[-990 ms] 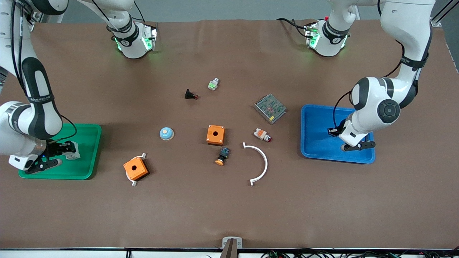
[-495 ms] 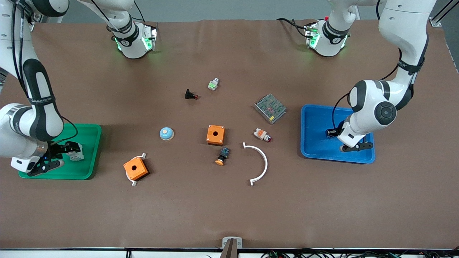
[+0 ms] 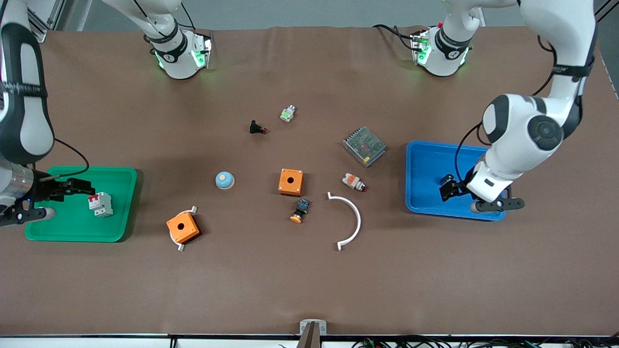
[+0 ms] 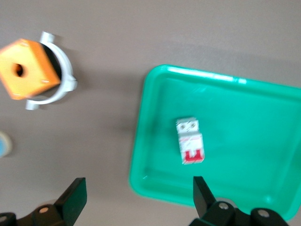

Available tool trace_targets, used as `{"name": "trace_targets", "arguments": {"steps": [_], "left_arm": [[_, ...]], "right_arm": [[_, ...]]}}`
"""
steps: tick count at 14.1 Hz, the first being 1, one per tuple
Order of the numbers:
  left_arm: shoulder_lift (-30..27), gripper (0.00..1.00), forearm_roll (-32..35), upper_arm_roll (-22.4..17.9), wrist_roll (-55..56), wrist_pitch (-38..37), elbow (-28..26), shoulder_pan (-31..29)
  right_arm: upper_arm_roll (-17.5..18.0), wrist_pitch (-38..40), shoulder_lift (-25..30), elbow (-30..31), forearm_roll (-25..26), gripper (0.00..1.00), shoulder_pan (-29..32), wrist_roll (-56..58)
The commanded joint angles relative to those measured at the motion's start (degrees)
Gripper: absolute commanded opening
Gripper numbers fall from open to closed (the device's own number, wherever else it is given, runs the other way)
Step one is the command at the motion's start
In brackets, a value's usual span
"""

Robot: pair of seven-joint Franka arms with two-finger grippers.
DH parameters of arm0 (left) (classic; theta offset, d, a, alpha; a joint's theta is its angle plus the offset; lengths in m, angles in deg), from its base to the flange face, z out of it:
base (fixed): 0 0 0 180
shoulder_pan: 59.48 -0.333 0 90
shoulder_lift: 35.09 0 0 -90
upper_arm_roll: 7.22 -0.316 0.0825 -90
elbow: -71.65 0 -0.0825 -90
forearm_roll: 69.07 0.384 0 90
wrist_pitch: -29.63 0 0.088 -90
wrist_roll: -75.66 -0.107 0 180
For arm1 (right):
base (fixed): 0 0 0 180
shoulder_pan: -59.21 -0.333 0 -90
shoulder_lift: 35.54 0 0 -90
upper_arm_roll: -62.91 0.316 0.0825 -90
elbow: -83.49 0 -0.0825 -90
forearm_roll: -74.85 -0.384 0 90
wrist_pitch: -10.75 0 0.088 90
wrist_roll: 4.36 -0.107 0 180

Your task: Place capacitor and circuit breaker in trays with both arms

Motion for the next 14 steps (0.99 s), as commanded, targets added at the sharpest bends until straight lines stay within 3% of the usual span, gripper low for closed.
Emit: {"name": "trace_targets", "arguments": {"steps": [1,5,8,14], "left_arm": [[-3.8,1.0,-0.1,0.2,-0.3,-6.1,4.1,-0.4],[-8.3,1.0,2.2,-0.3,-0.3,-17.9,10.0,-0.6],[-9.0,1.0,2.7,-0.3,0.0,-27.0,17.9,-0.7],[-9.0,1.0,4.1,-0.3,-0.7,-36.4,26.8,-0.8]], "right_arm": [[-0.2,3.6,6.6,1.8,-0.5,1.0,-2.8,-5.7],[-0.2,7.7,14.7,2.8,-0.1,1.0,-4.4,-6.4],[-0.3,10.3,18.0,2.8,0.1,1.0,-4.6,-6.4],[-0.1,15.6,22.7,2.8,1.7,1.0,-4.6,-10.7]]}}
